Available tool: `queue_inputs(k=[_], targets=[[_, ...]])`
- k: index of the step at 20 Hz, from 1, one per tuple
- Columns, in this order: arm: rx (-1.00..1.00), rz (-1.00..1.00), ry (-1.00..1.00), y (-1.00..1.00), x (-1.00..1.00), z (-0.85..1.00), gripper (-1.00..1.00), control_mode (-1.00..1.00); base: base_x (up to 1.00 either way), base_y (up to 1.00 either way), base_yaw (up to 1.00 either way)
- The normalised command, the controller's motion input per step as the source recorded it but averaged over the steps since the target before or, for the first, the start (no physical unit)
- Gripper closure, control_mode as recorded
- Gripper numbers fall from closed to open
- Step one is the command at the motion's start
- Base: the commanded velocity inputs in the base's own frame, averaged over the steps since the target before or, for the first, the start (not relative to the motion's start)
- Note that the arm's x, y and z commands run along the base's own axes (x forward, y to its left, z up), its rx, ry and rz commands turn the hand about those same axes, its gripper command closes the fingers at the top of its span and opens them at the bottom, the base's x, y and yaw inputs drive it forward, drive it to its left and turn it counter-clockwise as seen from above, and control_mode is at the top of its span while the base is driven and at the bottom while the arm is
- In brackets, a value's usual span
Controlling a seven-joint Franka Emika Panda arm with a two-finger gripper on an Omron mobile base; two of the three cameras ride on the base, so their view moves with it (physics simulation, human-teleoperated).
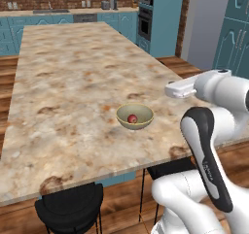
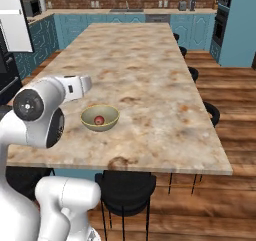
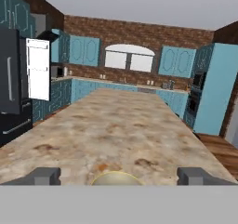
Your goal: Retrieve the apple and peach from the fridge and place them into the bowl on the dining table.
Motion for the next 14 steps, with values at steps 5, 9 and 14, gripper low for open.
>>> queue_inputs(k=[5,9,14], targets=[[-0.03,0.00,0.13,0.00,-0.14,-0.12,-1.00,-1.00,0.00,0.00,0.00],[-0.03,0.00,0.11,0.00,-0.02,-0.28,-1.00,-1.00,0.00,0.00,0.00],[-0.03,0.00,0.14,0.03,-0.03,-0.15,-1.00,-1.00,0.00,0.00,0.00]])
